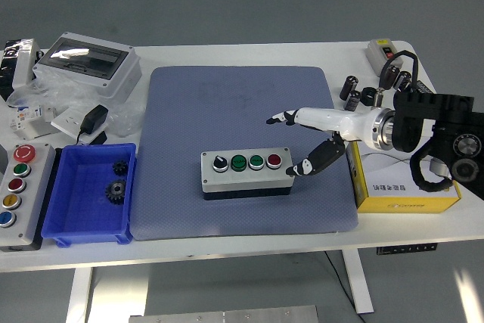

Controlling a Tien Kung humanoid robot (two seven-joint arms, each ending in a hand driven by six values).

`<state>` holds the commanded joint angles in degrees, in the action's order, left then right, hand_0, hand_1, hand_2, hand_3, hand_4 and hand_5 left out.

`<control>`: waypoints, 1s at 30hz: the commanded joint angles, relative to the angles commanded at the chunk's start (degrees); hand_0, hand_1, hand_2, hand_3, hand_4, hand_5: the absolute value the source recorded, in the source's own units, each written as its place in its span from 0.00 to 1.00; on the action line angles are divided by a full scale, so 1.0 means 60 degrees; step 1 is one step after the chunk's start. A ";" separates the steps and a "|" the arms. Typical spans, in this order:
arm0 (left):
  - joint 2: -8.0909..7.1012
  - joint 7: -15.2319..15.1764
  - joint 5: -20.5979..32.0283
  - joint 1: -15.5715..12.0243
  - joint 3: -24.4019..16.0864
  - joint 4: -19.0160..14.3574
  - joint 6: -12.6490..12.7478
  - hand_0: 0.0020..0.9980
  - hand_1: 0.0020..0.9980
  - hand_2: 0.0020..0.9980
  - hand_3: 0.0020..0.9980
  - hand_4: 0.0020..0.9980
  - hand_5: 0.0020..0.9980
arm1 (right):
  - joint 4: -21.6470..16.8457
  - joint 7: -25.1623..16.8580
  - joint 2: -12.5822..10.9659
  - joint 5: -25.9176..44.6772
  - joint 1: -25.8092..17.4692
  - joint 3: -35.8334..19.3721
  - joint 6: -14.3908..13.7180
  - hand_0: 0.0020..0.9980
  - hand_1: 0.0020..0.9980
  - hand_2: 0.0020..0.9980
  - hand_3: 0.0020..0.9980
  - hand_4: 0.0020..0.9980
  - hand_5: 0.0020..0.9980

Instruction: Pick up the button,place it on the desk,press the button,press the button

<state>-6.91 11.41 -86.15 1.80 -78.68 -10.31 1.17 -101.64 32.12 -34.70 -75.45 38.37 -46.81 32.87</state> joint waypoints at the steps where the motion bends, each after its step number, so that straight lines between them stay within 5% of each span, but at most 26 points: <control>1: -0.0002 0.0001 0.0013 -0.0002 0.0003 0.0000 0.0002 0.63 0.58 0.52 0.58 0.60 0.11 | 0.0025 0.0050 0.0032 0.0025 0.0036 0.0035 0.0115 0.20 0.40 0.62 0.94 0.45 0.29; 3: -0.0005 0.0015 0.0020 -0.0008 -0.0005 0.0000 0.0004 0.63 0.58 0.52 0.58 0.60 0.11 | 0.0087 0.0107 0.0103 0.0074 0.0095 0.0100 0.0247 0.20 0.40 0.62 0.94 0.45 0.29; 4: -0.0006 0.0024 0.0016 -0.0009 -0.0013 0.0000 0.0005 0.63 0.58 0.52 0.58 0.60 0.11 | 0.0117 0.0119 0.0136 0.0087 0.0115 0.0128 0.0267 0.03 0.20 0.40 0.83 0.30 0.24; 9: -0.0011 0.0047 0.0005 -0.0006 -0.0030 0.0000 0.0003 0.63 0.58 0.52 0.58 0.60 0.11 | 0.0424 0.0087 0.0402 0.0035 0.0221 0.0269 0.0125 0.03 0.20 0.40 0.83 0.30 0.24; 10: -0.0013 0.0047 0.0003 -0.0004 -0.0029 0.0000 0.0001 0.62 0.58 0.52 0.58 0.60 0.11 | 0.0509 0.0072 0.0472 -0.0004 0.0245 0.0297 0.0069 0.00 0.14 0.32 0.81 0.25 0.19; 30: -0.0008 0.0013 0.0038 0.0017 0.0053 0.0000 -0.0009 0.62 0.58 0.52 0.58 0.60 0.11 | 0.1534 0.0015 0.1250 -0.0360 0.0425 0.1119 -0.0400 0.00 0.12 0.29 0.79 0.21 0.14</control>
<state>-6.96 11.49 -85.93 1.90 -78.36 -10.31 1.11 -92.44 32.22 -27.21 -77.61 40.92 -40.10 30.47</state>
